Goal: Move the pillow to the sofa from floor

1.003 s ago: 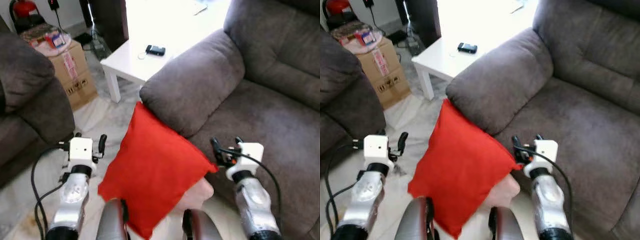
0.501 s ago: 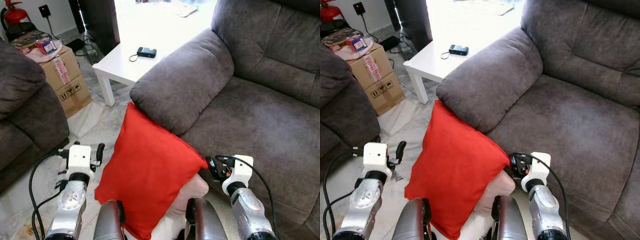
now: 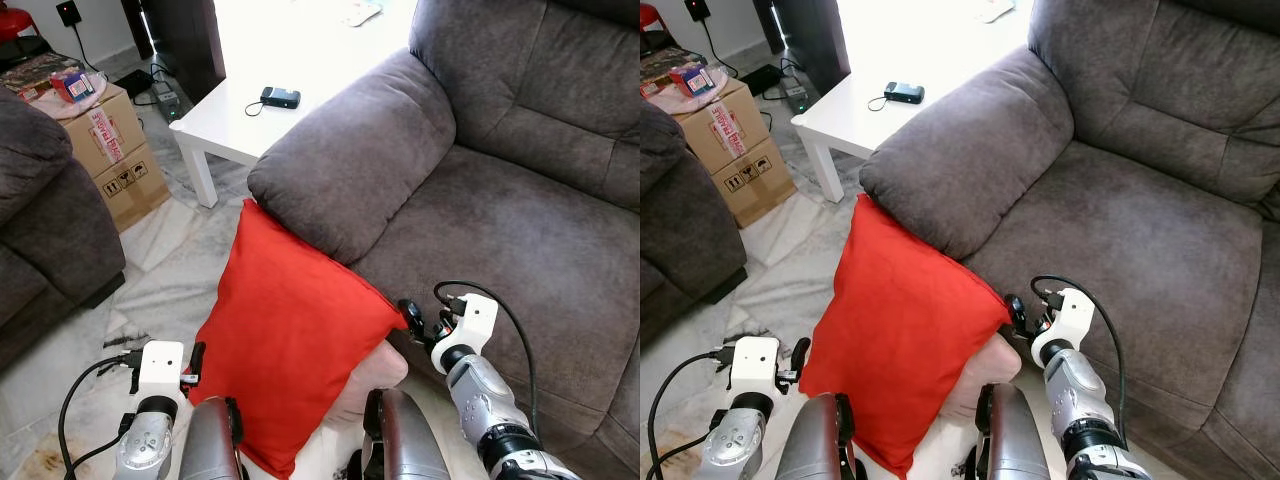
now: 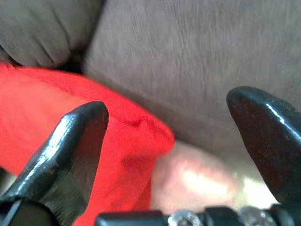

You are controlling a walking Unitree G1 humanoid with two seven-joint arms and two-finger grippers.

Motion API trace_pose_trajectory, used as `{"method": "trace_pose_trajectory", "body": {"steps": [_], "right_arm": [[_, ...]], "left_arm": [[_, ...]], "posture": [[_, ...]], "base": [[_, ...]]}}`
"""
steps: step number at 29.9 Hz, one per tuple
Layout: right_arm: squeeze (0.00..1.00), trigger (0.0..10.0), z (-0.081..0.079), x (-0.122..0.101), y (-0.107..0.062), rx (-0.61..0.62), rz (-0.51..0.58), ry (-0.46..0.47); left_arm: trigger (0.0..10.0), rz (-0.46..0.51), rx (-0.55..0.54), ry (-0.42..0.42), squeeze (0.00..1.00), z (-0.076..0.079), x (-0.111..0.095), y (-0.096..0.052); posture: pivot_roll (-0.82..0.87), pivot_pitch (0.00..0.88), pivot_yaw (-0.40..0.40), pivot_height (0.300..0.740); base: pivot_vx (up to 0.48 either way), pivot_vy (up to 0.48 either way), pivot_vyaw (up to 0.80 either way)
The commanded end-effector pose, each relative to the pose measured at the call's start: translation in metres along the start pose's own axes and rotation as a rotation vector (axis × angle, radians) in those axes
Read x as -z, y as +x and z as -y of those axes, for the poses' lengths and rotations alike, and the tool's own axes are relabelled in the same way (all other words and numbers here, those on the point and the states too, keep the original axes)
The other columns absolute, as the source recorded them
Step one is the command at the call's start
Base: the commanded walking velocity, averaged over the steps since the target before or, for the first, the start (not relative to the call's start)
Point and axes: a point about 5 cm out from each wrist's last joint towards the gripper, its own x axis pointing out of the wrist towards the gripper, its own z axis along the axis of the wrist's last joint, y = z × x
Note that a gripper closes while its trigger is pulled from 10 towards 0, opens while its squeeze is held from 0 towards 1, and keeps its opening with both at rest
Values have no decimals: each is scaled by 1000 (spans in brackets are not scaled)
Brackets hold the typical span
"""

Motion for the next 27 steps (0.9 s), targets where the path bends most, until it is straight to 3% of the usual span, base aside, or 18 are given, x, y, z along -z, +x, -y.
{"method": "trace_pose_trajectory", "body": {"steps": [1,8,17,22,27], "right_arm": [[1000,10000,3,7,-2,7,-33,40],[1000,10000,-1,17,-1,-8,-91,56],[1000,10000,-23,12,7,-133,-45,251],[1000,10000,-32,13,9,-191,-46,240],[1000,10000,-29,14,9,-158,-54,198]], "left_arm": [[10000,-17,-13,6,0,-3,6,-6],[10000,-5,-37,2,0,-7,7,-17],[10000,14,-69,-8,0,-15,3,-23],[10000,9,-69,-7,0,-15,3,-28],[10000,8,-69,-1,0,-15,3,-31]], "posture": [[110,233,-80,582],[141,270,-101,582],[178,298,-113,582],[187,307,-112,582],[200,322,-116,582]], "base": [[0,0,0],[0,0,0],[0,0,0],[0,0,0],[0,0,0]]}}
